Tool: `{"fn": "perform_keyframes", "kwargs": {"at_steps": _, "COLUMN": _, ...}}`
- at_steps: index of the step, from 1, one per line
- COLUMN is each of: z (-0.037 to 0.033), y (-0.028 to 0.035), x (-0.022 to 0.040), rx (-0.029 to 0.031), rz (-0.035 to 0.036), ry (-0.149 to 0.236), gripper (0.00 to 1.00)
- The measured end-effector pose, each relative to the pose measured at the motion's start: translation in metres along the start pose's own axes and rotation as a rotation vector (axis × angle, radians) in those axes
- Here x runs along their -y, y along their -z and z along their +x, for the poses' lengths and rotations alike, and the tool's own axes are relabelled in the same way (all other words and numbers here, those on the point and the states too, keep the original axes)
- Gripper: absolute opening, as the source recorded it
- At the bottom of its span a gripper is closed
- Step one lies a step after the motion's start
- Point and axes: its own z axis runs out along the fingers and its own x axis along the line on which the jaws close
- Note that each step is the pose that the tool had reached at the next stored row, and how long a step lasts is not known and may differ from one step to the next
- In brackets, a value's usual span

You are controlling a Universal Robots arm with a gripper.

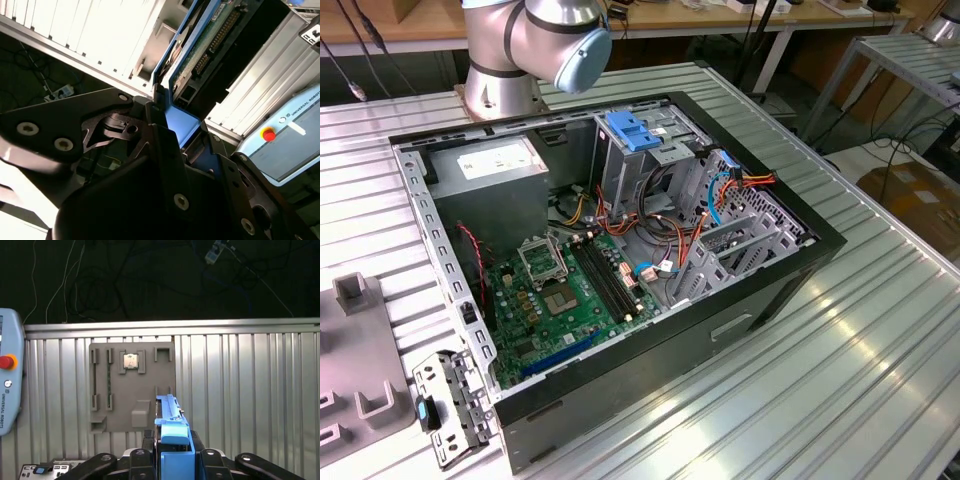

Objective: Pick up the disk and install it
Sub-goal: 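Pick up the disk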

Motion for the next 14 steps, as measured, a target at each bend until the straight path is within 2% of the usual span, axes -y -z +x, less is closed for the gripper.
{"fn": "perform_keyframes", "kwargs": {"at_steps": 2, "z": -0.0001, "y": -0.0001, "x": 0.006, "rx": 0.0001, "rz": 0.0, "ry": 0.0, "gripper": 0.37}}
{"fn": "perform_keyframes", "kwargs": {"at_steps": 8, "z": -0.0004, "y": -0.0001, "x": 0.017, "rx": 0.0, "rz": -0.0001, "ry": 0.0, "gripper": 0.37}}
{"fn": "perform_keyframes", "kwargs": {"at_steps": 10, "z": -0.0004, "y": -0.0001, "x": 0.0234, "rx": 0.0, "rz": -0.0004, "ry": 0.0, "gripper": 0.37}}
{"fn": "perform_keyframes", "kwargs": {"at_steps": 14, "z": 0.0013, "y": -0.0001, "x": 0.0301, "rx": 0.0, "rz": -0.0008, "ry": 0.0, "gripper": 0.37}}
